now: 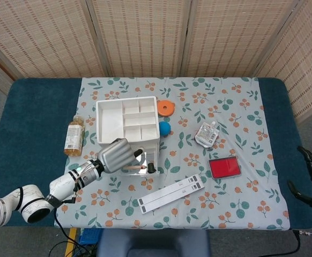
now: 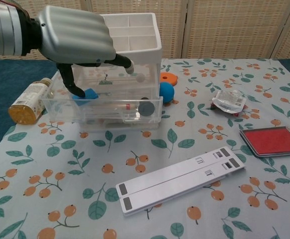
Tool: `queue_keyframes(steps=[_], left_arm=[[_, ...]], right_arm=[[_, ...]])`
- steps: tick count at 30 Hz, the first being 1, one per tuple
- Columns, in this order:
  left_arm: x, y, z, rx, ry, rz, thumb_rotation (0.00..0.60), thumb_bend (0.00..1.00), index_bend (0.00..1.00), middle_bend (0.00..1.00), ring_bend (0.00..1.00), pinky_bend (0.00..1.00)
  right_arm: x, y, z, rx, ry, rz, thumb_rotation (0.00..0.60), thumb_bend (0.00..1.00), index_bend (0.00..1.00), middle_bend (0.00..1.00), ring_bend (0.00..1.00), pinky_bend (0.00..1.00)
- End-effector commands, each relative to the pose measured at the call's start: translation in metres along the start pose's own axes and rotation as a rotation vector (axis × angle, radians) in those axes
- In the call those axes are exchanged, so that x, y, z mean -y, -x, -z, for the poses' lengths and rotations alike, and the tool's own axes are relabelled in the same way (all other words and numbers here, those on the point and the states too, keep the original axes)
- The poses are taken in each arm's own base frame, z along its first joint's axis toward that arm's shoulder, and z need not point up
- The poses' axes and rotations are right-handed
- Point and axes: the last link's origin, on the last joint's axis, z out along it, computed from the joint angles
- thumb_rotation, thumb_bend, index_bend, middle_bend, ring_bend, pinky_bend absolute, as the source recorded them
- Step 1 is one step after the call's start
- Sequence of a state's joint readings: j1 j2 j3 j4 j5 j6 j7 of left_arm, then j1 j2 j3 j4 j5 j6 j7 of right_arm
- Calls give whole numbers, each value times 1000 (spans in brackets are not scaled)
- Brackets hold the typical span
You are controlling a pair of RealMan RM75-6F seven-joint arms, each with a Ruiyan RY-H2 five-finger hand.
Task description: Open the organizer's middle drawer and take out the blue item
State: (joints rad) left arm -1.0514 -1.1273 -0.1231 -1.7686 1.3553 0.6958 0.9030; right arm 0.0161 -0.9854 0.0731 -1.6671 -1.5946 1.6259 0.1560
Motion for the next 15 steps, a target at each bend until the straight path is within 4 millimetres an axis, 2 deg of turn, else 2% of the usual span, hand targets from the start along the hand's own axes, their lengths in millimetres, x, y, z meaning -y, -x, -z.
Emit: queue_keyframes(steps=[1,15], left_arm=[[0,1,7,30,11,-12,600,134,188,896,1000,1000],[-7,-5,2,83,52,-20,600,134,175,896,1000,1000]], right_arm=[[0,0,-1,1,-1,-1,600,329,0,142,51,43],[-1,1,-1,3,6,-1,600,328,0,142,52,43]])
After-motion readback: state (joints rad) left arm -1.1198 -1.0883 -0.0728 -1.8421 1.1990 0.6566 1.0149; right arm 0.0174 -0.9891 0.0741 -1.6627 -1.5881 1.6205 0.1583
